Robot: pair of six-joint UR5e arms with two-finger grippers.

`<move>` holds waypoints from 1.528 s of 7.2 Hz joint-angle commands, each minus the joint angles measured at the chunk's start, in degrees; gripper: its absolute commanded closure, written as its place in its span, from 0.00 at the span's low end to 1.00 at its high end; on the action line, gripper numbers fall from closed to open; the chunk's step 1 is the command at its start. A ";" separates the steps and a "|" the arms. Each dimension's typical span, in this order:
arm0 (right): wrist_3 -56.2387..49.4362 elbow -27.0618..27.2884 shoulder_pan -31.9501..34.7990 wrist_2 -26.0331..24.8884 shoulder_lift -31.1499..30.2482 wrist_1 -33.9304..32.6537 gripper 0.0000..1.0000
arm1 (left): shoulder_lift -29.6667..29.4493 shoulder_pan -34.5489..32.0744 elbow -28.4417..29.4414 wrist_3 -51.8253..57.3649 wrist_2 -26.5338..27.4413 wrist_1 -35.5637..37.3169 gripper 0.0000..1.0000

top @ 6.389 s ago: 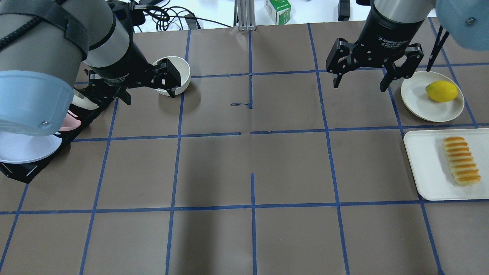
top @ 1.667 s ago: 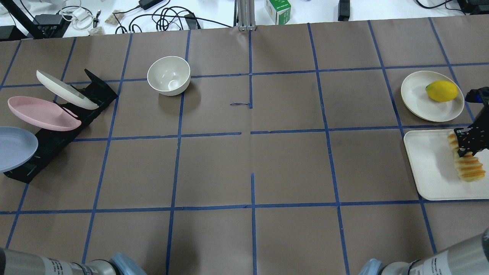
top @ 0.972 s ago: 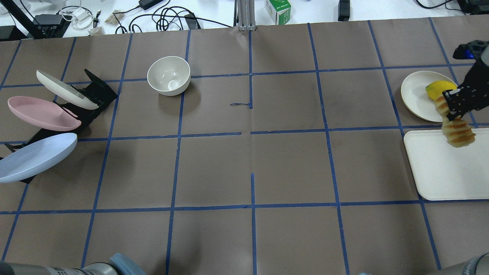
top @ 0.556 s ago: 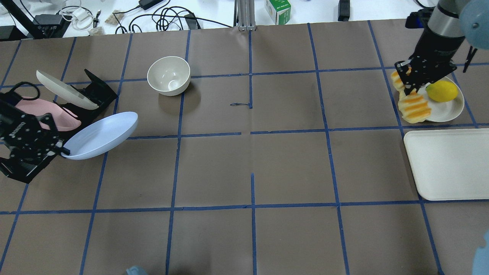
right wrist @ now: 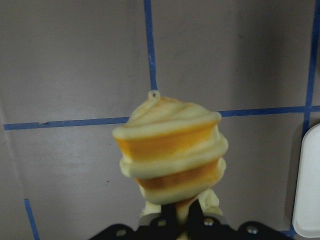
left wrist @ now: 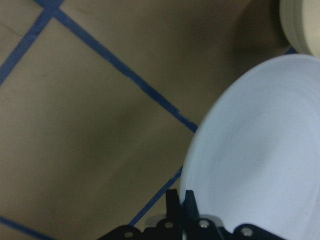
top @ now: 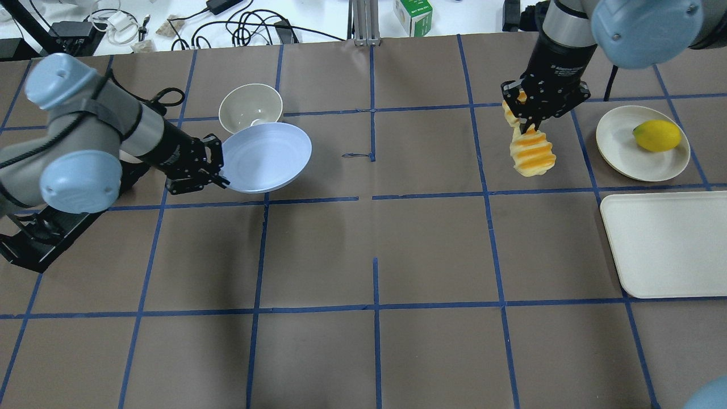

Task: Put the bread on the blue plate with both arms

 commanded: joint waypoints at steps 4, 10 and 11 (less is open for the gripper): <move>6.24 0.53 6.37 3.57 1.20 -5.04 1.00 | -7.76 -20.26 -8.96 -27.25 1.62 26.75 1.00; 15.54 0.53 14.72 3.58 8.47 -14.45 1.00 | -5.59 -18.26 6.43 -26.31 6.03 5.44 0.00; 17.30 0.61 16.47 4.53 9.62 -15.24 1.00 | -4.10 -18.08 12.93 -21.85 6.46 -6.33 0.00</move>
